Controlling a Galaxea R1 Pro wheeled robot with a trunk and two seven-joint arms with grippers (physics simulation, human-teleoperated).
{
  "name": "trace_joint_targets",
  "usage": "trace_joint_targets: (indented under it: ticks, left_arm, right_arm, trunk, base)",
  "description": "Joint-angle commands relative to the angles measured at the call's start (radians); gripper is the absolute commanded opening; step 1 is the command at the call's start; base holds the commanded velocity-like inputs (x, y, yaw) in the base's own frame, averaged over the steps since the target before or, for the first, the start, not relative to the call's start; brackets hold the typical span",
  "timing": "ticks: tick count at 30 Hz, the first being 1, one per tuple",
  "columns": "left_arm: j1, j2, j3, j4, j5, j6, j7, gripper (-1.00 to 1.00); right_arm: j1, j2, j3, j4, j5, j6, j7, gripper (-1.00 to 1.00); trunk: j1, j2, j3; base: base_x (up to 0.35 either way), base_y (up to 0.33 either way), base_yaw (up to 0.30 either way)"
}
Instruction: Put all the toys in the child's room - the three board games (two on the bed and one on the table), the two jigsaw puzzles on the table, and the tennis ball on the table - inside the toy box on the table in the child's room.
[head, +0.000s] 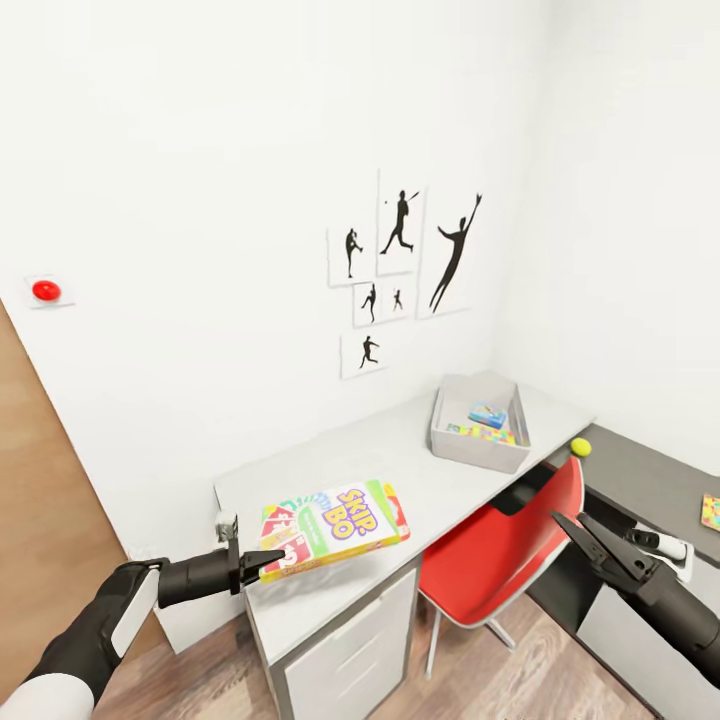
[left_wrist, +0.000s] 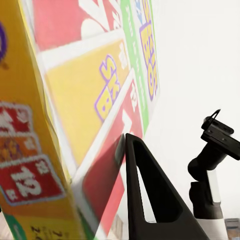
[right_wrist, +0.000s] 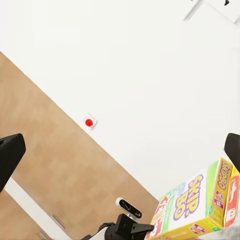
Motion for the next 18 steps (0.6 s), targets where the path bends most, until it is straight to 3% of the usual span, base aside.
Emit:
trace_joint_targets:
  ticks: [1,12,18]
  left_arm:
    - [-0.001,0.000,0.001,-0.001,0.006,0.008,-0.002,-1.00]
    - [0.000,0.000,0.001,-0.001,0.005,0.007,0.000,-1.00]
    - [-0.001,0.000,0.001,-0.001,0.004,0.007,0.001,-1.00]
  right_arm:
    - [-0.001,0.000,0.000,0.000,-0.004,0.006,0.000,1.00]
    - [-0.002,-0.004,0.000,0.002,-0.003,0.006,0.000,1.00]
    - [-0.002,-0.005,-0.002,0.002,-0.003,0.006,0.000,1.00]
  trunk:
    - [0.001,-0.002,-0.001]
    - [0.001,-0.002,0.012]
    - [0.001,-0.002,0.015]
  base:
    - [0.000,0.000,-0.208]
    - [0.000,0.000,-0.203]
    - [0.000,0.000,-0.069]
